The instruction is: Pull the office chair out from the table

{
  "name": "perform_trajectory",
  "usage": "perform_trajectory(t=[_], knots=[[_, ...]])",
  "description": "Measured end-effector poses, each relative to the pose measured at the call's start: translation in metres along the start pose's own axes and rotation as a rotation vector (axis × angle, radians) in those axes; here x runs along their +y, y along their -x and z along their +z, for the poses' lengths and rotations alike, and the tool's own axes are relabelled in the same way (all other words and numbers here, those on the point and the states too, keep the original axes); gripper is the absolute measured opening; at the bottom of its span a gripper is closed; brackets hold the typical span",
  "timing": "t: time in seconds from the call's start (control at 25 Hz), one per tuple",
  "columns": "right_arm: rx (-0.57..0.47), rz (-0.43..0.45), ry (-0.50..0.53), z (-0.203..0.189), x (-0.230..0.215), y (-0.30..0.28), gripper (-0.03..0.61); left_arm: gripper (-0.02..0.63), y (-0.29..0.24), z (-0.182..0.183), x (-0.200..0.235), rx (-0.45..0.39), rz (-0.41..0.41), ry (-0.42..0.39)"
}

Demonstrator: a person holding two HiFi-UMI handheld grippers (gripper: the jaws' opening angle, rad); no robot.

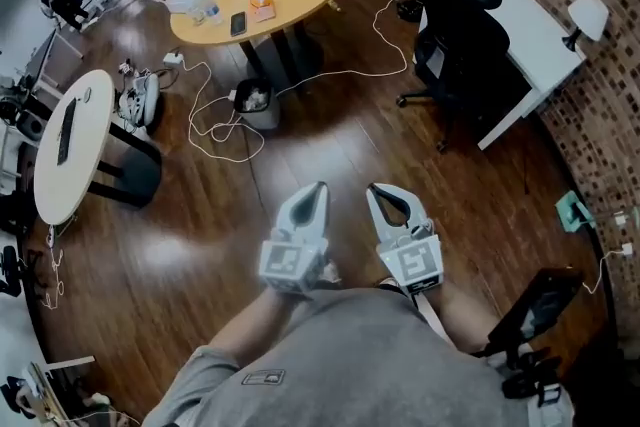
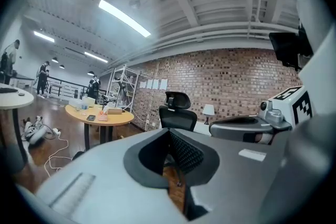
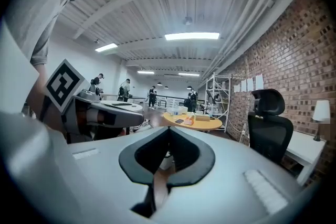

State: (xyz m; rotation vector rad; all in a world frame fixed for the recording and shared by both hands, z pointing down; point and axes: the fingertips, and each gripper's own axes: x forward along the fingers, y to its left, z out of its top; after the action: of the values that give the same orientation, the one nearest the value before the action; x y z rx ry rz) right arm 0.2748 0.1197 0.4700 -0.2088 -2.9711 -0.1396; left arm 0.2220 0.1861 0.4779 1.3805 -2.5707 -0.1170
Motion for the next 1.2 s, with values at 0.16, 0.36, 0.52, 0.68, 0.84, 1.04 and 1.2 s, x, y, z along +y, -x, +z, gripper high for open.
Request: perform_trajectory(t=[0.16, 0.36, 0.52, 0.68, 0.84, 1.04, 1.2], knots=[[0.005, -0.007, 0.009, 0.008, 0.021, -0.036, 0.014, 0.002, 0.004, 0.007, 0.04, -0.006, -0.009, 0.009], [0.0, -0.03, 0.026, 0.017, 0.04, -0.074, 0.014, 0.002, 0.004, 0.008, 0.083, -0.003, -0.023, 0.035], [-0.005, -0.024, 0.043, 0.027, 0.047, -0.105, 0.014, 0.002, -0.002, 0.022, 0.113, -0.046, -0.02, 0.025], [-0.023, -0.001, 0.068, 0.038, 0.037, -0.143, 0.014, 0.002, -0.026, 0.036, 0.143, -0.071, 0.004, 0.023], [-0.048, 0.022, 0.047, 0.041, 0.015, -0.194, 0.014, 0.002, -0.067, 0.048, 0.172, -0.077, 0.026, 0.003], [-0.073, 0.01, 0.017, 0.051, -0.054, -0.254, 0.014, 0.002, -0.15, 0.076, 0.197, -0.064, 0.028, -0.04], [-0.096, -0.033, 0.017, 0.059, -0.119, -0.286, 0.014, 0.002, -0.223, 0.096, 0.204, -0.069, 0.003, -0.075]])
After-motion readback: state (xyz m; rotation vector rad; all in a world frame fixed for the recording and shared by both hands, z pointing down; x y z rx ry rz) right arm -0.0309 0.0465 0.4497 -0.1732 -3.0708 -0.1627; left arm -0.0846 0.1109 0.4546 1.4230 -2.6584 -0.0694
